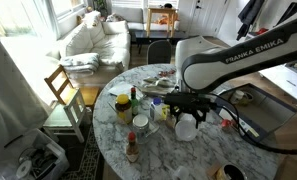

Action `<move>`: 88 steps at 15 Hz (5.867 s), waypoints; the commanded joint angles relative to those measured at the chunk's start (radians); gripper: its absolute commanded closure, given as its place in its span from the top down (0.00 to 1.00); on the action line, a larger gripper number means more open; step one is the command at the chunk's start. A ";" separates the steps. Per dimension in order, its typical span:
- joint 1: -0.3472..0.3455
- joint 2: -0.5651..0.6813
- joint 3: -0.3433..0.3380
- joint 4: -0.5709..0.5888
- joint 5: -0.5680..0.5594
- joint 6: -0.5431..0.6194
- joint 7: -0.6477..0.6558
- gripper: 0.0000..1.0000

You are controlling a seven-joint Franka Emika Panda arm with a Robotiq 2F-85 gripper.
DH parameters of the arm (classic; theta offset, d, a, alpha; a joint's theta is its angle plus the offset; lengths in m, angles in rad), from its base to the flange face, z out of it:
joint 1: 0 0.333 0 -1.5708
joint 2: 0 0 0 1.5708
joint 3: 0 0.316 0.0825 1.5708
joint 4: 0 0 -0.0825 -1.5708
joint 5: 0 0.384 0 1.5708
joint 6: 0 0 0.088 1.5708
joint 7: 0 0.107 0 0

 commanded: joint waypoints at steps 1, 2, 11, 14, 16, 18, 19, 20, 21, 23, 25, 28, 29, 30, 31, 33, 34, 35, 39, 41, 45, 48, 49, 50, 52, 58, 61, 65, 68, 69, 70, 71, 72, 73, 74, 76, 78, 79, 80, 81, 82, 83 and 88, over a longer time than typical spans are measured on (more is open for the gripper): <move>-0.008 -0.006 0.014 -0.045 0.028 0.048 -0.063 0.69; -0.008 -0.005 0.015 -0.049 0.030 0.044 -0.075 0.90; -0.010 -0.042 0.030 -0.060 0.080 -0.045 -0.200 1.00; -0.009 -0.073 0.025 -0.072 0.084 -0.084 -0.202 1.00; -0.013 -0.113 0.016 -0.098 0.085 -0.111 -0.168 1.00; -0.024 -0.148 0.006 -0.128 0.090 -0.091 -0.136 1.00; -0.029 -0.162 0.003 -0.138 0.085 -0.099 -0.119 1.00; -0.036 -0.178 -0.001 -0.155 0.081 -0.095 -0.103 1.00; -0.031 -0.119 0.012 -0.090 0.070 -0.101 -0.128 1.00; -0.036 -0.130 0.011 -0.093 0.069 -0.101 -0.128 1.00; -0.034 -0.124 0.013 -0.090 0.069 -0.101 -0.128 1.00; -0.048 -0.131 -0.002 -0.109 0.074 -0.093 -0.108 1.00; -0.061 -0.141 -0.013 -0.130 0.087 -0.095 -0.101 1.00; -0.074 -0.153 -0.023 -0.153 0.096 -0.087 -0.096 1.00; -0.088 -0.159 -0.033 -0.168 0.104 -0.093 -0.108 1.00; -0.120 -0.165 -0.052 -0.197 0.140 -0.099 -0.125 1.00; -0.138 -0.164 -0.059 -0.212 0.178 -0.095 -0.155 1.00; -0.156 -0.160 -0.065 -0.222 0.226 -0.106 -0.182 1.00; -0.201 -0.156 -0.098 -0.271 0.324 -0.118 -0.172 1.00; -0.212 -0.149 -0.121 -0.298 0.309 -0.116 -0.102 1.00; -0.228 -0.122 -0.135 -0.308 0.335 -0.143 -0.072 1.00; -0.238 -0.095 -0.131 -0.293 0.417 -0.173 -0.098 1.00; -0.239 -0.083 -0.130 -0.288 0.436 -0.189 -0.100 1.00; -0.240 -0.072 -0.130 -0.284 0.456 -0.203 -0.102 1.00; -0.243 -0.049 -0.131 -0.276 0.491 -0.230 -0.111 0.88; -0.259 0.000 -0.133 -0.249 0.631 -0.276 -0.170 0.37; -0.261 0.001 -0.141 -0.242 0.670 -0.290 -0.193 0.14; -0.256 -0.026 -0.157 -0.238 0.639 -0.311 -0.154 0.00; -0.234 -0.090 -0.160 -0.240 0.568 -0.311 -0.108 0.01; -0.227 -0.114 -0.158 -0.242 0.535 -0.308 -0.084 0.01; -0.218 -0.146 -0.157 -0.247 0.490 -0.302 -0.050 0.01; -0.208 -0.179 -0.155 -0.251 0.423 -0.303 0.007 0.01; -0.201 -0.213 -0.149 -0.254 0.360 -0.300 0.050 0.01; -0.196 -0.248 -0.142 -0.255 0.303 -0.303 0.084 0.01; -0.192 -0.275 -0.135 -0.252 0.249 -0.300 0.111 0.01; -0.186 -0.322 -0.117 -0.251 0.144 -0.280 0.149 0.01; -0.187 -0.357 -0.096 -0.256 0.049 -0.247 0.185 0.01; -0.189 -0.369 -0.086 -0.258 0.013 -0.221 0.198 0.01; -0.190 -0.372 -0.077 -0.260 -0.009 -0.187 0.207 0.01; -0.191 -0.370 -0.070 -0.262 -0.027 -0.153 0.214 0.01; -0.191 -0.360 -0.065 -0.264 -0.039 -0.112 0.208 0.01; -0.192 -0.351 -0.062 -0.266 -0.047 -0.078 0.210 0.01; -0.199 -0.325 -0.063 -0.312 -0.102 0.095 0.225 0.01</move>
